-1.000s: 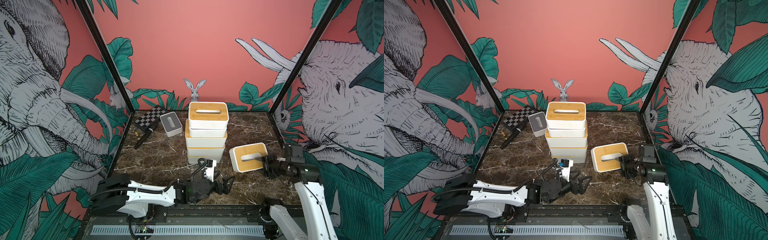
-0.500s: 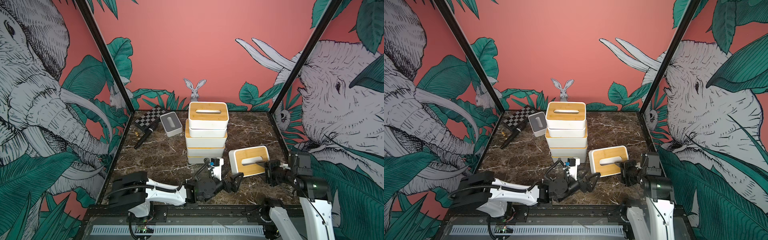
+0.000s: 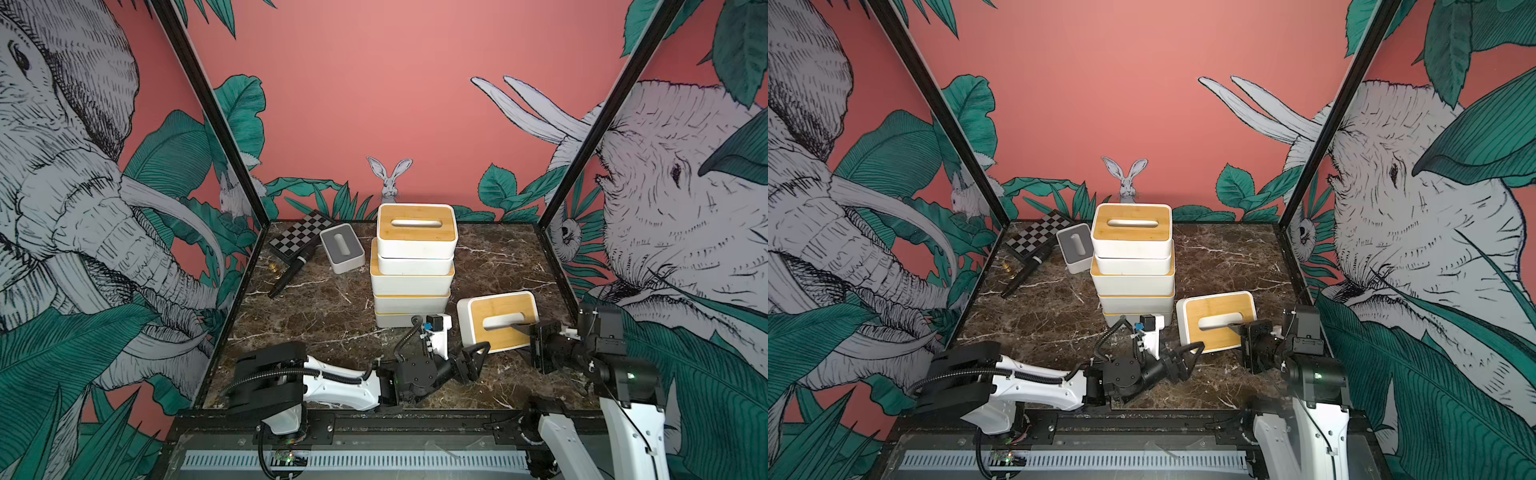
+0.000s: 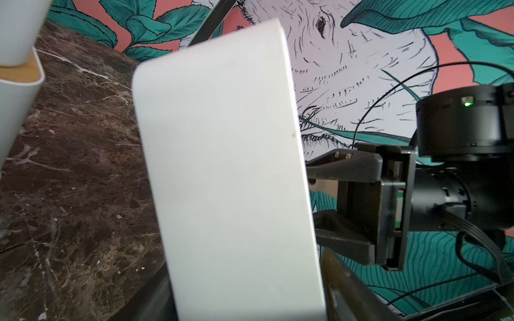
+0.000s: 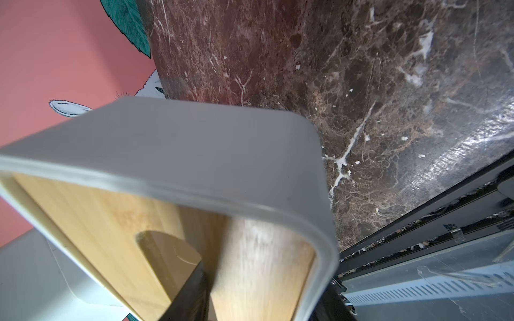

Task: Stack the tissue boxes
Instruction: Pick up the tissue box from the center of the board.

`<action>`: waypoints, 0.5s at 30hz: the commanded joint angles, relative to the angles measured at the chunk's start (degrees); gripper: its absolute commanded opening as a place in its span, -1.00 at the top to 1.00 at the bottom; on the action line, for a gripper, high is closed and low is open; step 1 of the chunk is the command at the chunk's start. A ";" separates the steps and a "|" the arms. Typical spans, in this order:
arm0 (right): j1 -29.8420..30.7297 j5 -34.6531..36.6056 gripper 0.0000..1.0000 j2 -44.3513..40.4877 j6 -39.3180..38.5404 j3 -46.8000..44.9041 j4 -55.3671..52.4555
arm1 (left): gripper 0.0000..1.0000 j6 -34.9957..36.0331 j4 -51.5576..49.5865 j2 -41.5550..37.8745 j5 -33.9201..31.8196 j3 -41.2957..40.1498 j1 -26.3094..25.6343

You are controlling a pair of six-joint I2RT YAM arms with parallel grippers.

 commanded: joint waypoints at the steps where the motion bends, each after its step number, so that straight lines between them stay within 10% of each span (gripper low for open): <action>1: -0.21 -2.65 0.32 -0.94 0.95 -0.29 4.11 | -0.41 -1.43 -1.16 -1.64 -0.86 1.13 -0.31; 15: -0.11 -3.74 0.23 -1.73 1.57 -0.93 5.85 | -0.22 -2.20 -3.56 -2.75 -2.02 1.88 -0.31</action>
